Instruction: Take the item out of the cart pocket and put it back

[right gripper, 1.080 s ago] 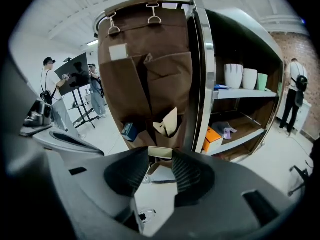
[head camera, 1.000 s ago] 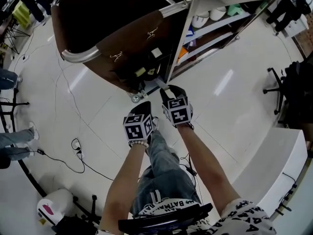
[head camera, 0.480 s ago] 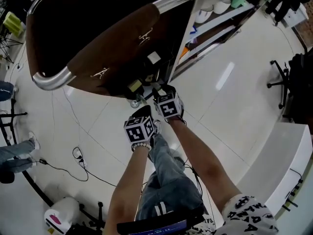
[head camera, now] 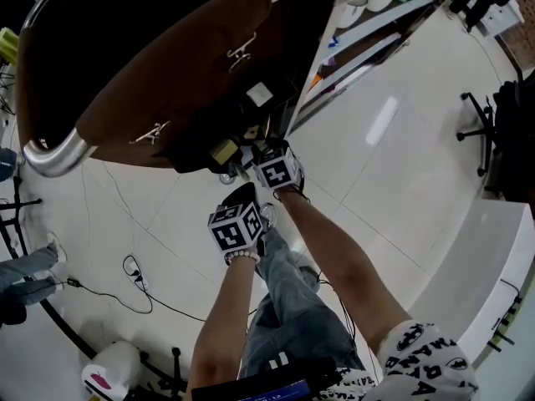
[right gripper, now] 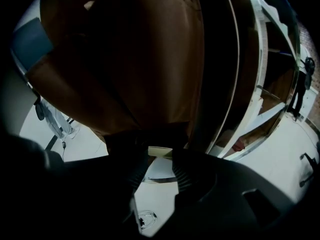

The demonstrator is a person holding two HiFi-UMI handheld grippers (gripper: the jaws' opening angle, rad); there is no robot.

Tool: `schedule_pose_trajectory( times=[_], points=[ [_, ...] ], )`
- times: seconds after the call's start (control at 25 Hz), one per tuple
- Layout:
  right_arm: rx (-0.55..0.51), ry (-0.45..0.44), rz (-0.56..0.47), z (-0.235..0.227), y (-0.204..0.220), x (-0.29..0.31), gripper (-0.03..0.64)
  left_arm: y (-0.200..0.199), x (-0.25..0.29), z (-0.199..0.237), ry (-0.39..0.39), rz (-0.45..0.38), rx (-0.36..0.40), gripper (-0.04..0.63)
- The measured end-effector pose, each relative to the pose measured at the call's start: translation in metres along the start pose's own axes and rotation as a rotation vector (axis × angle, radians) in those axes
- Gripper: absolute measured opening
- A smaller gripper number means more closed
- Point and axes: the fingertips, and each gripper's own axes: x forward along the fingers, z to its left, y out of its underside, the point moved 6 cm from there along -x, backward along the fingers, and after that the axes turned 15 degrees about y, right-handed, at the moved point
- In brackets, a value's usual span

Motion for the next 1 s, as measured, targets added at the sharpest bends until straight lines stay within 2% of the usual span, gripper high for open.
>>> schedule_pose_trajectory(
  times=[0.32,0.36,0.56,0.88,1.0],
  points=[
    [-0.002,0.015,0.04,0.006,0.007,0.02,0.185,0.005,-0.014,0.011,-0.01,-0.009,-0.019,0.0],
    [0.002,0.013,0.047,0.007,0.008,0.019,0.213,0.005,-0.015,0.012,-0.012,-0.012,-0.021,0.0],
    [0.004,0.007,0.028,0.002,0.008,-0.002,0.213,0.003,-0.022,0.007,-0.015,-0.039,-0.032,0.0],
    [0.065,-0.043,-0.024,-0.029,0.009,-0.121,0.21,-0.006,-0.066,-0.044,-0.009,-0.076,0.01,0.0],
    [0.076,-0.078,-0.082,-0.039,-0.002,-0.184,0.148,-0.011,-0.099,-0.074,-0.006,-0.107,0.024,0.0]
  ],
)
